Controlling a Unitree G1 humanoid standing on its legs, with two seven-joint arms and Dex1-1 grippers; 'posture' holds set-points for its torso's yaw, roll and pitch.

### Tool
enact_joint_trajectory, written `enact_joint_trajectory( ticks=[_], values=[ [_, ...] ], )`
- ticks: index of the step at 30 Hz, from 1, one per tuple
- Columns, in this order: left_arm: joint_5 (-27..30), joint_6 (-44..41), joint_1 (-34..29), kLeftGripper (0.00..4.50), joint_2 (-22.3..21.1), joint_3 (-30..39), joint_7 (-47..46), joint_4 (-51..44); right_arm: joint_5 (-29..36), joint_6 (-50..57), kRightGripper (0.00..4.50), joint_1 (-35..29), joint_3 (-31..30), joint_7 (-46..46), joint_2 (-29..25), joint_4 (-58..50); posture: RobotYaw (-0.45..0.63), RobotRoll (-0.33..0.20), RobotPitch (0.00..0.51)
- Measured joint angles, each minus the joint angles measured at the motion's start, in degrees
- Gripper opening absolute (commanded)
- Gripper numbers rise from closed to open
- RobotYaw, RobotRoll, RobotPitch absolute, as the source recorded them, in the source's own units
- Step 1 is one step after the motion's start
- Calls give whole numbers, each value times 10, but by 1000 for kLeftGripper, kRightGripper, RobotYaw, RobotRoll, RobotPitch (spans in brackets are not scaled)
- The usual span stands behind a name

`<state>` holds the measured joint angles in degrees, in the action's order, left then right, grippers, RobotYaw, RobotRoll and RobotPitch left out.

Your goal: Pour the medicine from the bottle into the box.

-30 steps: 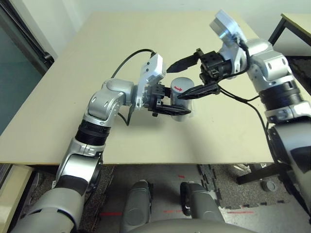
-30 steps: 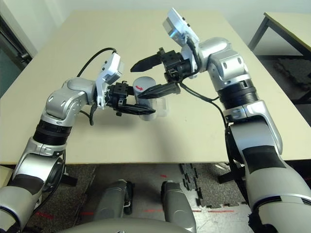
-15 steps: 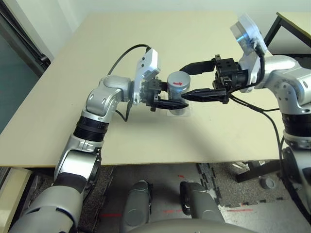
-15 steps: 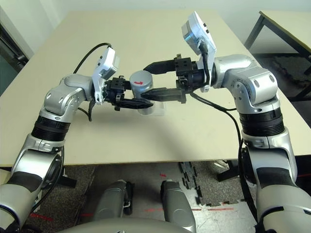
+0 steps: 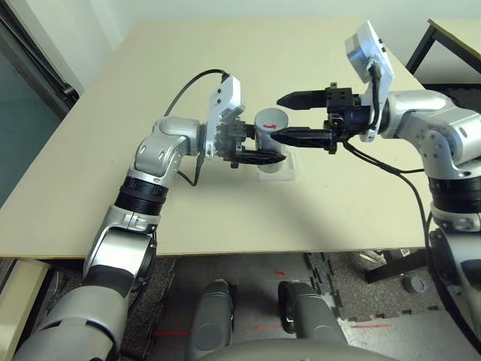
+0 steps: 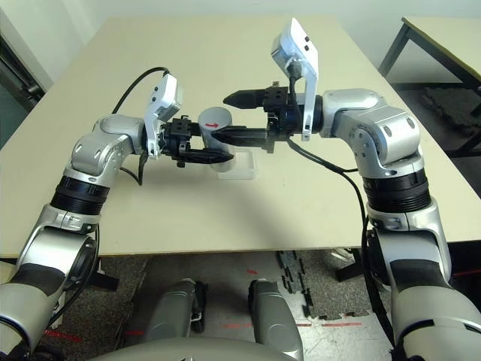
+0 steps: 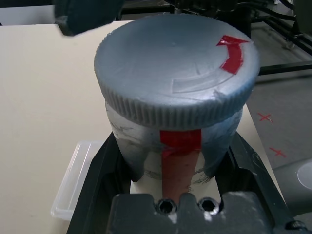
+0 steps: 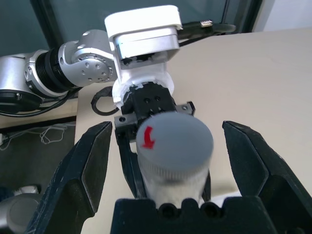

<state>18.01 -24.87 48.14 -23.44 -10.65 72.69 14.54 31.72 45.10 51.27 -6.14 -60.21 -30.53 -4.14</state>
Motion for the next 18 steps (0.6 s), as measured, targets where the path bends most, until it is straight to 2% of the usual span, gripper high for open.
enact_joint_trajectory(
  ticks=[10,18],
  values=[
    [-2,3,0,2463,4,-2,-7,0,-50,-22,4500,6,-22,40,25,24,37,0,101],
    [-2,2,0,2463,4,-2,-12,1,-60,-35,4500,6,-23,39,26,29,34,0,101]
  ],
)
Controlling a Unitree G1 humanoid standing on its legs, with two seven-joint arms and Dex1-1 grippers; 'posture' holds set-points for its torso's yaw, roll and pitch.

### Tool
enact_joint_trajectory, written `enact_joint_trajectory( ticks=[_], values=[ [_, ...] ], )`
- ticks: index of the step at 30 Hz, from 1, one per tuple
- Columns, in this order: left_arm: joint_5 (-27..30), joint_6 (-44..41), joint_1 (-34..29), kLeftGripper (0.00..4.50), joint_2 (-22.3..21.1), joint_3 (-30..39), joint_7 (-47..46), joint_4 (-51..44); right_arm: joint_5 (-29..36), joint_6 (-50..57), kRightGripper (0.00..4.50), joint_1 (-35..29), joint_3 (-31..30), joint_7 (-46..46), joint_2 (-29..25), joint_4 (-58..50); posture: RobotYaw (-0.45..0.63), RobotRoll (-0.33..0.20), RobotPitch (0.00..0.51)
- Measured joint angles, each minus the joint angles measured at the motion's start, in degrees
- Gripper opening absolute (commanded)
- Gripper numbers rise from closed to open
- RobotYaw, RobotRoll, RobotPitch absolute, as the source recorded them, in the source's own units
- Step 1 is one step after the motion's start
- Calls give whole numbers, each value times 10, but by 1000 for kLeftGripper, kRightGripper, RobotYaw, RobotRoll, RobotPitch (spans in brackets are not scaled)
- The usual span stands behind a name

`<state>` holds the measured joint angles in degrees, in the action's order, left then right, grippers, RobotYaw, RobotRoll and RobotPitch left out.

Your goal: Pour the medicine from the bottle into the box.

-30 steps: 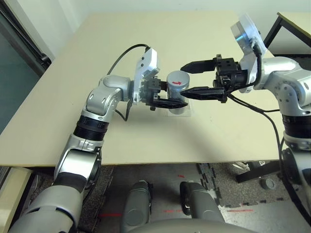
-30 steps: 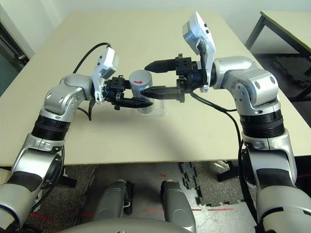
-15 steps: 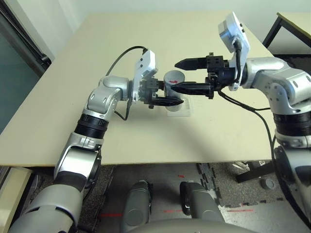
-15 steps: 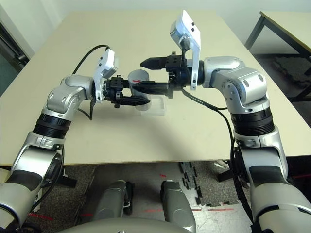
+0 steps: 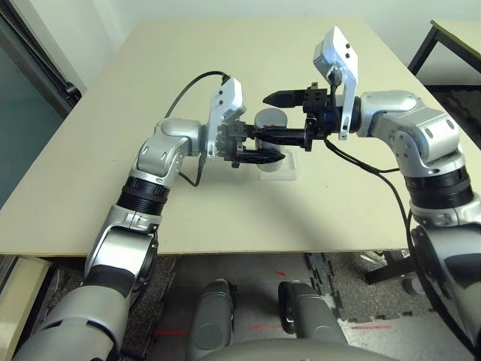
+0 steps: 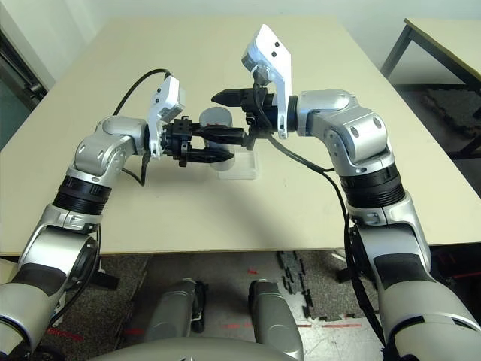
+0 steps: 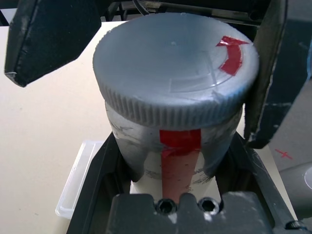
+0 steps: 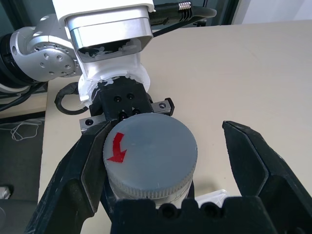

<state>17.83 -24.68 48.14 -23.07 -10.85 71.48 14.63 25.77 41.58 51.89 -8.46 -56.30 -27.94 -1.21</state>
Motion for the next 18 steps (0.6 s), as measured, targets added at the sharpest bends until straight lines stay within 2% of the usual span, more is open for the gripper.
enact_joint_trajectory(
  ticks=[18],
  values=[
    [0,1,0,2463,-6,2,-6,19,24,6,4500,-14,12,-2,-42,-8,25,0,95]
  ],
)
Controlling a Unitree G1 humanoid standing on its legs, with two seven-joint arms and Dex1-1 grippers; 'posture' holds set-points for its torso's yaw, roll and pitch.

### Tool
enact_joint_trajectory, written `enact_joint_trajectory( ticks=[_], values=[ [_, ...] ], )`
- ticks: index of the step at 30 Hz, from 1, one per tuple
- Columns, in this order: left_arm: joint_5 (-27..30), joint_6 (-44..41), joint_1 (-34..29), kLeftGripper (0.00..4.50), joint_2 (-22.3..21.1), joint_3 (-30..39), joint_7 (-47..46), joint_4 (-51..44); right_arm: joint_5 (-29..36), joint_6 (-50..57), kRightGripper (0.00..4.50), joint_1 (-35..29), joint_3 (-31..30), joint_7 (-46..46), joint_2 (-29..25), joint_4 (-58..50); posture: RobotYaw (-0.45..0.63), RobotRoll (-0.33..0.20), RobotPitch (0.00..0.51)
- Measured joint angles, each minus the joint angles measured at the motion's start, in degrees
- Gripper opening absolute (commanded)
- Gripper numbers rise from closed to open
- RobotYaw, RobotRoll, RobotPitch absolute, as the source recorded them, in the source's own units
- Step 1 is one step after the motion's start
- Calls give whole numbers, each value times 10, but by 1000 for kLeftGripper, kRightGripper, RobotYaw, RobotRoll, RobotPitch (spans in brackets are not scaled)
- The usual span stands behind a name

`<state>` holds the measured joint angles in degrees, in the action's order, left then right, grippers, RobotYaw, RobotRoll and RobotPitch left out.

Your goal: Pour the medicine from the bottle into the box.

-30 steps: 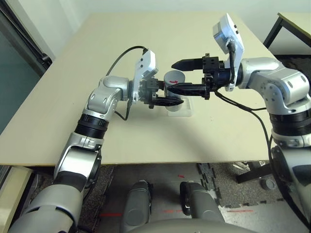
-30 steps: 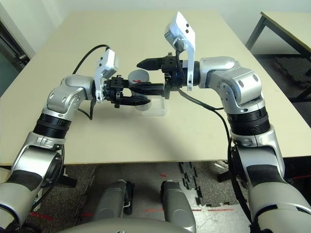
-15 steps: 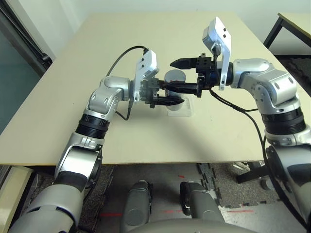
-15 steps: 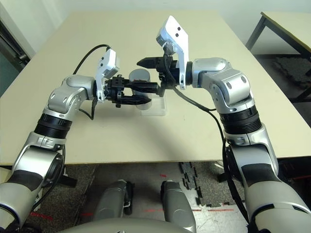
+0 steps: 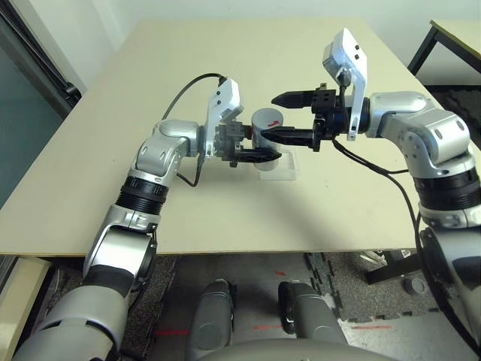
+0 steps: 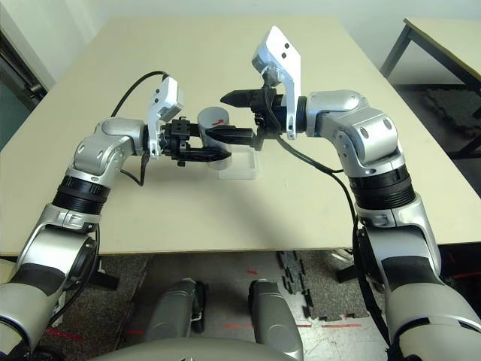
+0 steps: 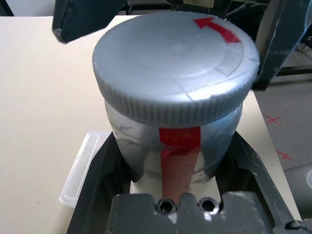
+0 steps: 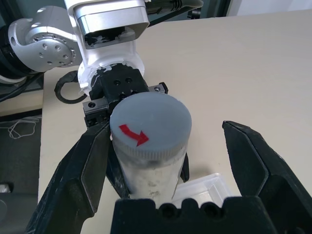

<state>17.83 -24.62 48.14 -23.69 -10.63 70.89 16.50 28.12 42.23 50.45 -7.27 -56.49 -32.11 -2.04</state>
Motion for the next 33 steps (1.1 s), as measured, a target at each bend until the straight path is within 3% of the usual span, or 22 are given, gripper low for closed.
enact_joint_trajectory(
  ticks=[7,19,33],
  values=[
    [0,1,-7,2463,-12,4,6,-1,-2,1,4500,-2,39,16,-28,12,24,0,93],
    [0,6,-14,2463,-13,4,6,-1,16,34,4500,-37,45,9,-57,-6,17,0,93],
    [-3,21,-7,2463,0,0,7,24,57,82,4500,-12,35,43,18,-66,17,0,96]
  ],
)
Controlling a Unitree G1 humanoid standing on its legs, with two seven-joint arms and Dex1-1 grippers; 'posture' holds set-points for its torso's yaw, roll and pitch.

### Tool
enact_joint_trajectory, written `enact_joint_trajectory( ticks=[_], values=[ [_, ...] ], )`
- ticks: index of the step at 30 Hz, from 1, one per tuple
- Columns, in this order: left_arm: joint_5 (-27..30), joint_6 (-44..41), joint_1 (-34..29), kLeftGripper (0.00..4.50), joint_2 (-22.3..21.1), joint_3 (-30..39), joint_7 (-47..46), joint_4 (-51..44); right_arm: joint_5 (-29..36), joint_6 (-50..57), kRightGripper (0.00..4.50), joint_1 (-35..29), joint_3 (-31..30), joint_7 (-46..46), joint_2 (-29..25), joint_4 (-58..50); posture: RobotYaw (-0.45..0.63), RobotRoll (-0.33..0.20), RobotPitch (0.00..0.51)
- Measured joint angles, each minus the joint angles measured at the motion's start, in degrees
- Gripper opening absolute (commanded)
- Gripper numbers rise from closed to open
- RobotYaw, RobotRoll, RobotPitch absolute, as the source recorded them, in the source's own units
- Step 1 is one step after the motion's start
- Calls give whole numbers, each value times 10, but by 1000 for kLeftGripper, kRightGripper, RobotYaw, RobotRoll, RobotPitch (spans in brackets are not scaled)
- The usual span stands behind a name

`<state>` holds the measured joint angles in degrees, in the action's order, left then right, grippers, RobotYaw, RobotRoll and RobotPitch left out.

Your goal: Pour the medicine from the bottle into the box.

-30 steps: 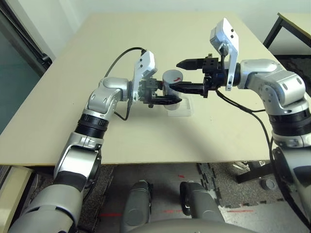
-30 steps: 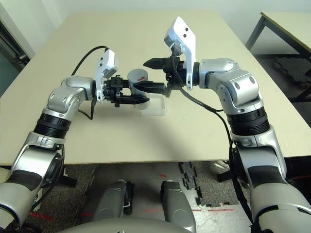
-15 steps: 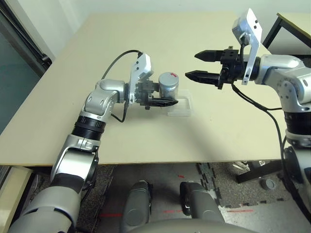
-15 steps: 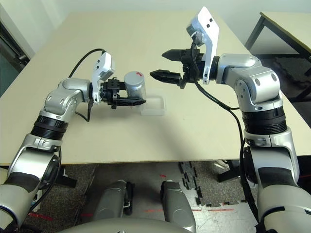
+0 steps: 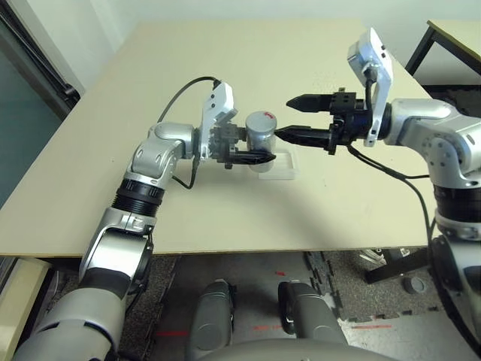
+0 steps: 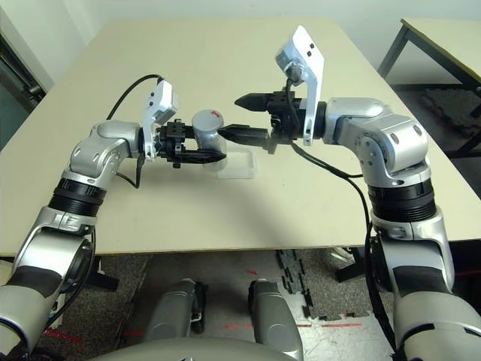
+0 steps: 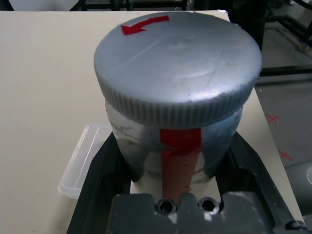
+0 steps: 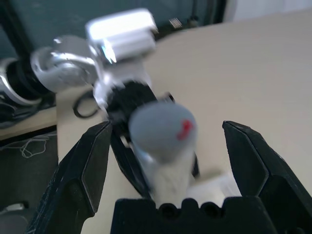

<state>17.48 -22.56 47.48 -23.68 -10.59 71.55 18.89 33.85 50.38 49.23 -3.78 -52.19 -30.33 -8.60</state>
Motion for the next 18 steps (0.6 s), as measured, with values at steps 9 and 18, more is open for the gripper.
enact_joint_trajectory(
  ticks=[9,18],
  values=[
    [-2,2,6,2463,6,-3,0,0,-36,-41,4500,22,-30,3,32,33,29,0,94],
    [-2,2,6,2463,7,-6,0,-2,-77,-83,4500,25,-50,-2,49,69,34,0,97]
  ],
)
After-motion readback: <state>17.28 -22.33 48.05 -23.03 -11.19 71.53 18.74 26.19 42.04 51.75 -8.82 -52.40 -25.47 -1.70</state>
